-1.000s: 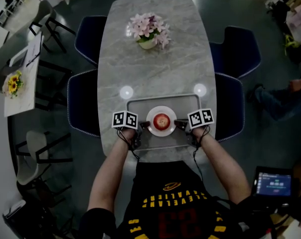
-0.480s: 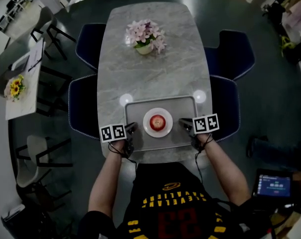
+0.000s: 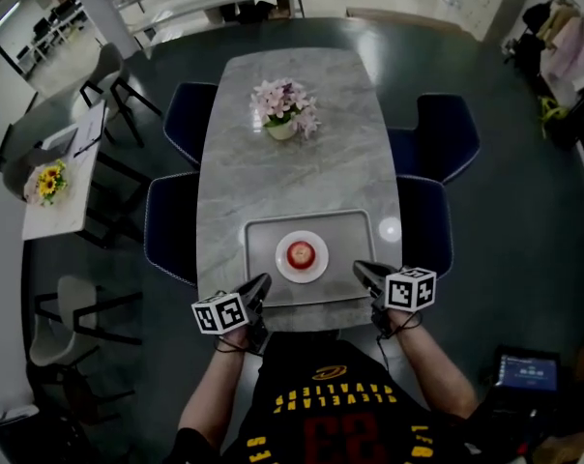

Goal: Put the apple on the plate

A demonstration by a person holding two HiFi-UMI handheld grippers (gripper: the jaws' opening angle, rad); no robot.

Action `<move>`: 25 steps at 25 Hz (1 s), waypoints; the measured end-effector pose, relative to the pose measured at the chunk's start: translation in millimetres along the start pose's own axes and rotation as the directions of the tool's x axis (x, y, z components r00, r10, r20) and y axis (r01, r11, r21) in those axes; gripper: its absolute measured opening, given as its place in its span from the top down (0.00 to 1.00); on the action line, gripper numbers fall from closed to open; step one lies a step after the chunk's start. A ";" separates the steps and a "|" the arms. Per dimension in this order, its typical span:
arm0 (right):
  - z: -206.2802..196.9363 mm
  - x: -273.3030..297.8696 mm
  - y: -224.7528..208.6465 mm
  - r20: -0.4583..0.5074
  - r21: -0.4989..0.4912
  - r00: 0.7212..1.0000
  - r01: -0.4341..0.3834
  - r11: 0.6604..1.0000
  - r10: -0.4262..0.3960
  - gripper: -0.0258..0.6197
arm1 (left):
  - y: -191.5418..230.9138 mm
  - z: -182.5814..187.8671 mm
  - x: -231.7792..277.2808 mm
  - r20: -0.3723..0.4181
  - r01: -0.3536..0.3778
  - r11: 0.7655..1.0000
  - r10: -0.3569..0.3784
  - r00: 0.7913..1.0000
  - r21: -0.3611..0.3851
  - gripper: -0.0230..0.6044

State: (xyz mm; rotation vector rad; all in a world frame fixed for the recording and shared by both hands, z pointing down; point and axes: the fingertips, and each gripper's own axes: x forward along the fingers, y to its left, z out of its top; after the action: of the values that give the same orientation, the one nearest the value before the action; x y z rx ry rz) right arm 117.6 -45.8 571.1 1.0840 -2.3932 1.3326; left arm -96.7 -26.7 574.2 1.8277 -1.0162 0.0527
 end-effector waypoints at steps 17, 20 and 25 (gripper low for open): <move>13.7 -91.3 129.3 0.359 -0.444 0.932 0.131 0.887 0.042 0.95 | -186.5 -19.2 -55.9 0.202 -0.012 0.848 -0.112 0.973 0.530 0.96; 10.0 -97.2 149.0 0.382 -0.457 0.922 0.129 0.880 0.063 0.95 | -192.5 -22.5 -65.5 0.210 -0.012 0.838 -0.123 0.970 0.545 0.96; -5.2 -100.2 177.5 0.421 -0.466 0.903 0.129 0.875 0.091 0.95 | -194.9 -30.0 -94.6 0.223 -0.013 0.803 -0.149 0.963 0.595 0.96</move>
State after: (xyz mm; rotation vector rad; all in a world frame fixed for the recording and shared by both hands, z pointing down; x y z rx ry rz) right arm 67.4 66.8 408.7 1.3378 -2.7862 0.4408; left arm -18.0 82.7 401.9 2.4991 -1.2049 0.0976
